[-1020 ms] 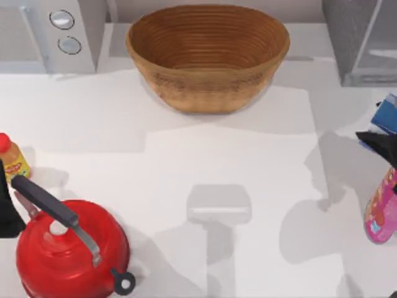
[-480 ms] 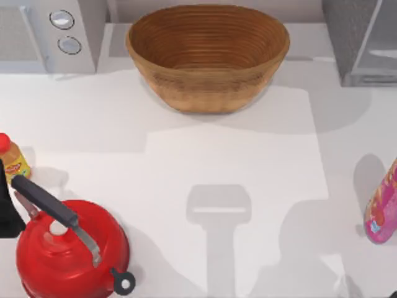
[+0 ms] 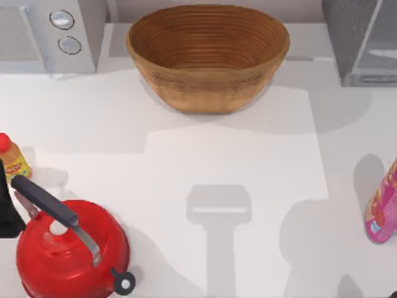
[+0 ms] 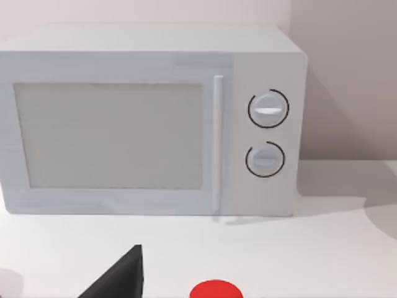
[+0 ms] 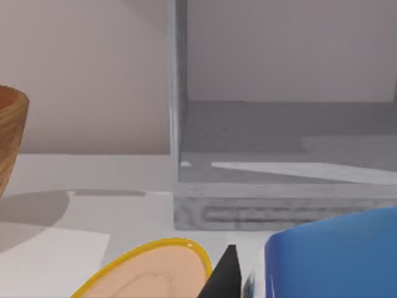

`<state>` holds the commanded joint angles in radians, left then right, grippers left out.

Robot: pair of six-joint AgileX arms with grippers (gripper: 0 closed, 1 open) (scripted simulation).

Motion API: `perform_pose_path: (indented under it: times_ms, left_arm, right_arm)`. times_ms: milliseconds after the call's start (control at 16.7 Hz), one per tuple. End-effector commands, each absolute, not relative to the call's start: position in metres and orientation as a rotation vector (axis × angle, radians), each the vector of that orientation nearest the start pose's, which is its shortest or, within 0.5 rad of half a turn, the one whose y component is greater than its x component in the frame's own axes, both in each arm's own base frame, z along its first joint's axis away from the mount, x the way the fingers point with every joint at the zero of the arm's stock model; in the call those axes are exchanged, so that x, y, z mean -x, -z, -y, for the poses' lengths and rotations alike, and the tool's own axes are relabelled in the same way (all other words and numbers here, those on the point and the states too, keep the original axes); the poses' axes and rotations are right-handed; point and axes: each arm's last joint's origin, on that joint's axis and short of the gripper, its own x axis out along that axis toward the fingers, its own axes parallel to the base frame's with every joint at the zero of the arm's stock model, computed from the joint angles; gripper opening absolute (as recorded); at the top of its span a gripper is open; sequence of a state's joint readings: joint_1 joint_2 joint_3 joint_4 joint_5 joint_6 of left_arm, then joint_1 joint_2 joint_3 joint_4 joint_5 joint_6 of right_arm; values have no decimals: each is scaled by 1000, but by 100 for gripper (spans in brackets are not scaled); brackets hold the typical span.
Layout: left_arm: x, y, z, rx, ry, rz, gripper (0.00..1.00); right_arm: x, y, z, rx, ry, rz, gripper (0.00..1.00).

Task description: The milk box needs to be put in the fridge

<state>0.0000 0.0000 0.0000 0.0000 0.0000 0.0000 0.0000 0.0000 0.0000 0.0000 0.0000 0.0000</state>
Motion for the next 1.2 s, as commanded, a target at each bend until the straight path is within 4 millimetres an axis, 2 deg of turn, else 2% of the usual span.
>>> perform_pose_path:
  times_ms: [180, 300, 480, 600, 720, 900, 1020, 1200]
  left_arm:
    - [-106, -160, 1, 0, 0, 0, 100]
    - [-106, -160, 1, 0, 0, 0, 100]
    - [-106, -160, 1, 0, 0, 0, 100]
    - [-106, -160, 1, 0, 0, 0, 100]
    - [-106, -160, 1, 0, 0, 0, 100]
    - [-106, -160, 1, 0, 0, 0, 100]
    - [-106, -160, 1, 0, 0, 0, 100]
    - [-106, -160, 1, 0, 0, 0, 100]
  right_arm:
    - [-106, -161, 1, -1, -6, -6, 0]
    - [-108, -169, 1, -1, -9, 2, 0]
    - [-117, -195, 2, 3, -24, 33, 0]
    - [-131, -217, 3, 10, -40, 55, 0]
    - [-154, -238, 6, 19, -55, 64, 0]
    - [-207, -254, 14, 28, -66, 51, 0]
    - [-249, -251, 24, 28, -60, 31, 0]
    - [-311, -224, 47, 20, -37, -3, 0]
